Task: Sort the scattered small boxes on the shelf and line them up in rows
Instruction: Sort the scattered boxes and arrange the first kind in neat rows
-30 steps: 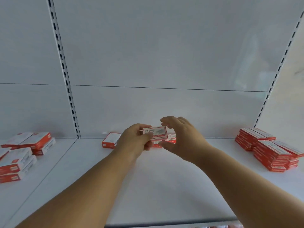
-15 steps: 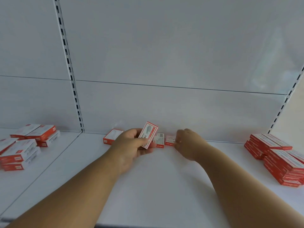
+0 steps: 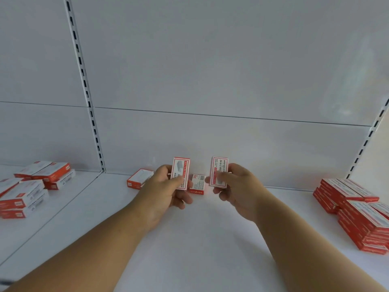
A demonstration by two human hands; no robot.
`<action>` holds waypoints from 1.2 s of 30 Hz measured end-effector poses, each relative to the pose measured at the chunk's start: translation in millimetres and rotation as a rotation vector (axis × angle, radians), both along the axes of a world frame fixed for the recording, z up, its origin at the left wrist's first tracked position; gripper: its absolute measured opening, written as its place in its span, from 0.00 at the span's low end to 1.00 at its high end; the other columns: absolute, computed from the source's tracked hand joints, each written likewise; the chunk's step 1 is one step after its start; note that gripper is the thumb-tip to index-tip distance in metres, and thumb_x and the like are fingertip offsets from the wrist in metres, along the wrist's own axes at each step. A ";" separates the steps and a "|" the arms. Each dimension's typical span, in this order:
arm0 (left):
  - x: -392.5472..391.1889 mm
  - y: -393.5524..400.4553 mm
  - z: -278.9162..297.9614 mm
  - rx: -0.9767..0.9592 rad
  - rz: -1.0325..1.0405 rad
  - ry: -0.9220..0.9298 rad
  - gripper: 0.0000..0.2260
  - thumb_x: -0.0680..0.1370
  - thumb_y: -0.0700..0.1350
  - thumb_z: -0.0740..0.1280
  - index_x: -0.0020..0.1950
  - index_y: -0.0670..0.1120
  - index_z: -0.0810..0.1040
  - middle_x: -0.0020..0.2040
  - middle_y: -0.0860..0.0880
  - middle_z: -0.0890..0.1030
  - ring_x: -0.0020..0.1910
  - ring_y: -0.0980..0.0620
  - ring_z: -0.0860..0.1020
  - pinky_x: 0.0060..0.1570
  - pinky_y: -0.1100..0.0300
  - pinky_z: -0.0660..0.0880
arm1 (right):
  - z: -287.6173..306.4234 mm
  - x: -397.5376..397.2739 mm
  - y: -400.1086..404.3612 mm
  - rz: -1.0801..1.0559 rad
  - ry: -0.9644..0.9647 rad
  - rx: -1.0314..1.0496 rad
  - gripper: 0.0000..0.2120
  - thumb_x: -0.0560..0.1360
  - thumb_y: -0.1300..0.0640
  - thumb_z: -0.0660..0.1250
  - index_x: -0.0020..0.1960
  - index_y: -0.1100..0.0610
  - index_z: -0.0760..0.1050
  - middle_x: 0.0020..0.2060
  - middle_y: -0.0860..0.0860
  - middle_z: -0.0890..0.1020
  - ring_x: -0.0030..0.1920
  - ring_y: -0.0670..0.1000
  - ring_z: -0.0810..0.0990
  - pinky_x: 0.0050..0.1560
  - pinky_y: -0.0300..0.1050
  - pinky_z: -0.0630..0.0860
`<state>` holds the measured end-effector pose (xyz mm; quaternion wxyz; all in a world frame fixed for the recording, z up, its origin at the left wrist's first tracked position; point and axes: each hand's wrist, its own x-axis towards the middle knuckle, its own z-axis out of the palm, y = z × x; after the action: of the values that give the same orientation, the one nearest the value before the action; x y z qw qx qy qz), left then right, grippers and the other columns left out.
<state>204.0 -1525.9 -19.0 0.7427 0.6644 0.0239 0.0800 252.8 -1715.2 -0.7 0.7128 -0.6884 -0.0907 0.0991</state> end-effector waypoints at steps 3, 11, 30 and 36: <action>-1.8 -8.1 8.8 0.014 0.060 -0.056 0.09 0.81 0.37 0.58 0.59 0.45 0.73 0.42 0.43 0.85 0.30 0.47 0.77 0.31 0.54 0.74 | 10.8 -11.4 3.0 0.107 -0.033 0.165 0.11 0.79 0.70 0.58 0.55 0.66 0.77 0.44 0.59 0.84 0.36 0.53 0.79 0.34 0.44 0.73; 0.2 -38.6 48.5 0.121 -0.006 -0.166 0.07 0.80 0.44 0.65 0.53 0.54 0.81 0.46 0.55 0.86 0.44 0.54 0.84 0.38 0.62 0.79 | 43.4 -24.3 -24.2 -0.175 -0.321 -0.046 0.06 0.76 0.62 0.68 0.50 0.53 0.82 0.43 0.49 0.87 0.43 0.50 0.85 0.40 0.45 0.77; 58.8 -294.4 56.4 0.237 -0.195 0.054 0.07 0.75 0.38 0.73 0.52 0.43 0.80 0.40 0.45 0.87 0.39 0.47 0.86 0.33 0.58 0.78 | 57.1 24.7 -326.5 -0.431 -0.157 -0.549 0.12 0.69 0.55 0.78 0.48 0.55 0.77 0.31 0.50 0.85 0.31 0.49 0.83 0.29 0.43 0.74; 81.2 -329.9 50.9 0.468 -0.096 0.242 0.05 0.75 0.42 0.73 0.49 0.43 0.82 0.37 0.47 0.87 0.33 0.53 0.84 0.32 0.60 0.77 | 41.1 60.5 -341.8 -0.173 -0.146 -0.710 0.08 0.71 0.52 0.76 0.41 0.56 0.80 0.28 0.48 0.84 0.26 0.43 0.79 0.25 0.36 0.72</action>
<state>285.1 -1855.8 31.9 0.5635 0.8232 0.0620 -0.0319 313.3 -2057.1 40.4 0.4271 -0.9031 -0.0429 0.0144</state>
